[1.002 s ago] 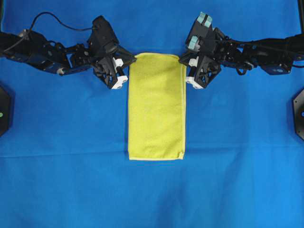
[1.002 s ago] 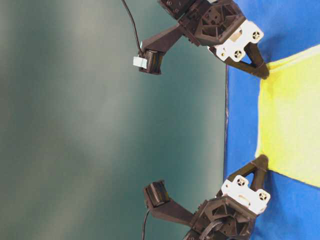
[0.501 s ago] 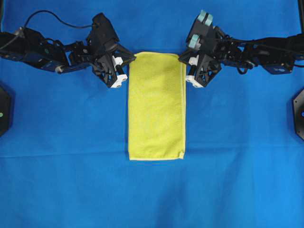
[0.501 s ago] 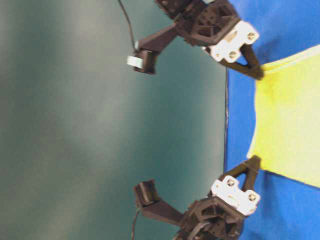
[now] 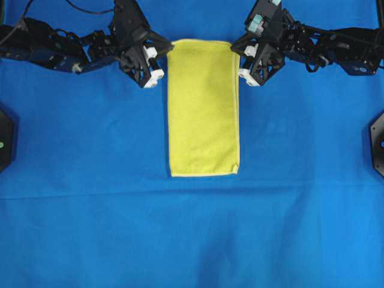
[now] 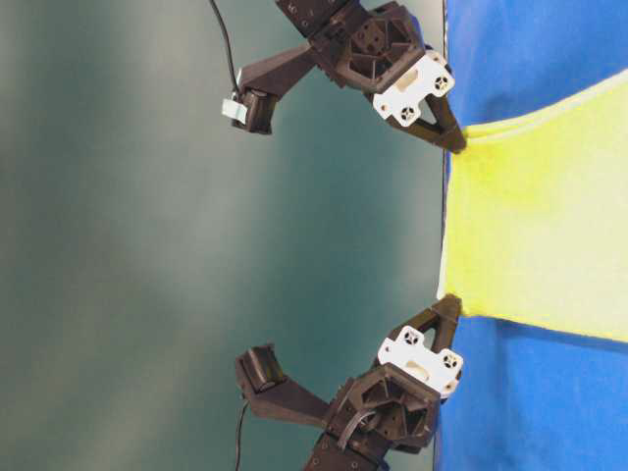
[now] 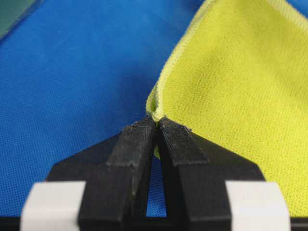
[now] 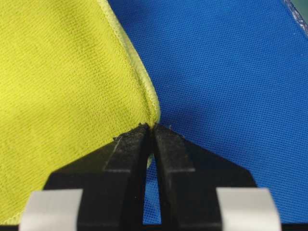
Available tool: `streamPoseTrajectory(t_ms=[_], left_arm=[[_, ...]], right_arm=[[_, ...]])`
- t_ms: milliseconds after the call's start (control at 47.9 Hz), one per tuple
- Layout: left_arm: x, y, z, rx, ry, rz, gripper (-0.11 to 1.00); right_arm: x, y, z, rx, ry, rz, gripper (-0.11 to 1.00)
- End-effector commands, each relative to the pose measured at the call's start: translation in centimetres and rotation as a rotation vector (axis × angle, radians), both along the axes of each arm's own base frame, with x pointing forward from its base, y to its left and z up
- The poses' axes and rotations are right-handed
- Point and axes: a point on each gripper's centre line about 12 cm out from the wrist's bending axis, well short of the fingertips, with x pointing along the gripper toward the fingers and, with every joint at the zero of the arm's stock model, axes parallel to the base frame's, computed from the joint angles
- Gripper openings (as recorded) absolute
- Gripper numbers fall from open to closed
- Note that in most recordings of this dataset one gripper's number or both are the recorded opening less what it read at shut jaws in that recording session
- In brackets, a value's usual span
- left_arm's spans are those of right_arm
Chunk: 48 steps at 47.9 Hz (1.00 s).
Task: Fold a vertical towel.
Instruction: 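Close both grippers on the towel's top left and right corners, then lift the top edge with both grippers and fold it down toward the bottom edge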
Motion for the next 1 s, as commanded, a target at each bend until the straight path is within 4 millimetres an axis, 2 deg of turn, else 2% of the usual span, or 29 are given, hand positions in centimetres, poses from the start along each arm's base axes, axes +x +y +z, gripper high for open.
streamPoseTrajectory(t_ms=[0,167,522,626,793,981], left_arm=[[0.3,0.5,1.2,0.016,-0.033,0.008,0.03],[0.2,0.4,2.2,0.03,-0.05,0.005,0.03],[-0.2,-0.3,7.7,0.105,-0.069,-0.038,0.03],[-0.3,-1.3,8.5,0.112,-0.066,-0.064,0.03],[0.0,-3.5,8.2,0.095,-0.041,-0.121,0.03],[0.9,-7.5,7.5,0.063,-0.014,-0.222,0.03]], right_arm=[[0.4,-0.3,1.5,-0.021,-0.043,-0.005,0.05],[0.3,-0.3,2.3,-0.027,-0.061,-0.009,0.05],[-0.9,1.3,8.7,-0.09,-0.174,0.012,0.05],[-1.2,2.2,8.8,-0.088,-0.177,0.03,0.05],[-1.3,4.4,8.4,-0.071,-0.172,0.08,0.05],[-1.5,7.6,7.8,-0.05,-0.156,0.163,0.05]])
